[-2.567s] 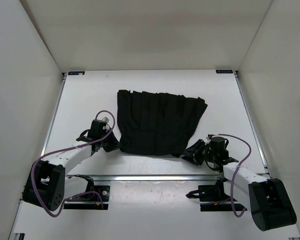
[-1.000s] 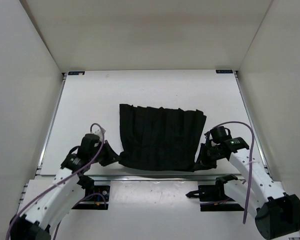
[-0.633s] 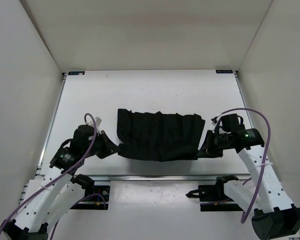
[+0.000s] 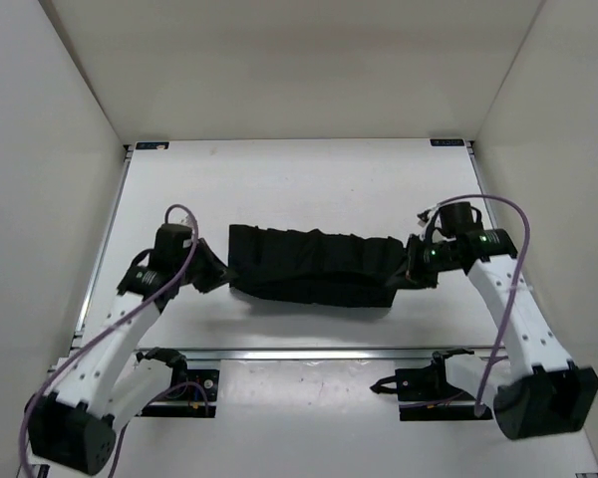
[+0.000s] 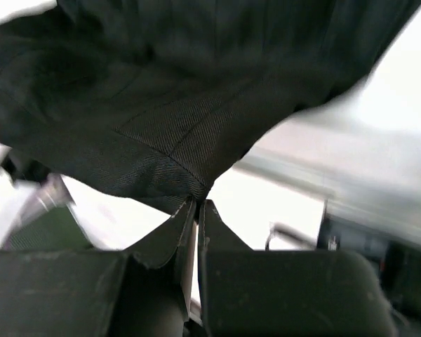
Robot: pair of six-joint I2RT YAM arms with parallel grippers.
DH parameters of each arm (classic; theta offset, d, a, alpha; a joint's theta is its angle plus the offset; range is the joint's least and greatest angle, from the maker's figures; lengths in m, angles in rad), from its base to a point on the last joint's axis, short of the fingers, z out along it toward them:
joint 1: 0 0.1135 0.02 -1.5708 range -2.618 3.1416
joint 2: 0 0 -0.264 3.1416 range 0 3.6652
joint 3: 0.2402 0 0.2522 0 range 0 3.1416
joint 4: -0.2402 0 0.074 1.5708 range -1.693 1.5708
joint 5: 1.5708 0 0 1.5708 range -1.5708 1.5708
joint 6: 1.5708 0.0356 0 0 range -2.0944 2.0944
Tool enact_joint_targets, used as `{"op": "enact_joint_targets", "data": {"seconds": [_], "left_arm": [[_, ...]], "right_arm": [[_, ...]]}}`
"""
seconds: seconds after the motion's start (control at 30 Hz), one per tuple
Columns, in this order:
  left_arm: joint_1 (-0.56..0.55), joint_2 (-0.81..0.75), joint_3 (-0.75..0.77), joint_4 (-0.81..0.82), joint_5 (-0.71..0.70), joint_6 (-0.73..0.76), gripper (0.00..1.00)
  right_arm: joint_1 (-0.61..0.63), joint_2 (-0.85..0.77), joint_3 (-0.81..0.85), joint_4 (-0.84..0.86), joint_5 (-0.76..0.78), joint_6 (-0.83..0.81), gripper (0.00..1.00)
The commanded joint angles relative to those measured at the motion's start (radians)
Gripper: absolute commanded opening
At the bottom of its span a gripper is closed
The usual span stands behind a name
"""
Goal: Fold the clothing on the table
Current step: Fold the skirt
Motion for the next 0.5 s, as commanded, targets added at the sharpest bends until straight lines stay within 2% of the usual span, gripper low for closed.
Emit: {"op": "enact_joint_targets", "data": {"seconds": [0.0, 0.23, 0.33, 0.47], "left_arm": [[0.050, 0.165, 0.041, 0.196, -0.030, 0.005, 0.00], [0.182, 0.460, 0.049, 0.414, 0.039, -0.007, 0.00], [0.187, 0.587, 0.129, 0.423, 0.048, 0.025, 0.02], [0.202, 0.741, 0.236, 0.472, 0.077, -0.001, 0.10]], "right_arm": [[-0.047, 0.118, 0.014, 0.287, -0.038, -0.024, 0.00], [-0.168, 0.343, -0.029, 0.656, -0.109, 0.033, 0.00], [-0.172, 0.448, 0.035, 0.714, -0.120, 0.035, 0.00], [-0.184, 0.609, 0.127, 0.757, -0.114, 0.050, 0.00]]}}
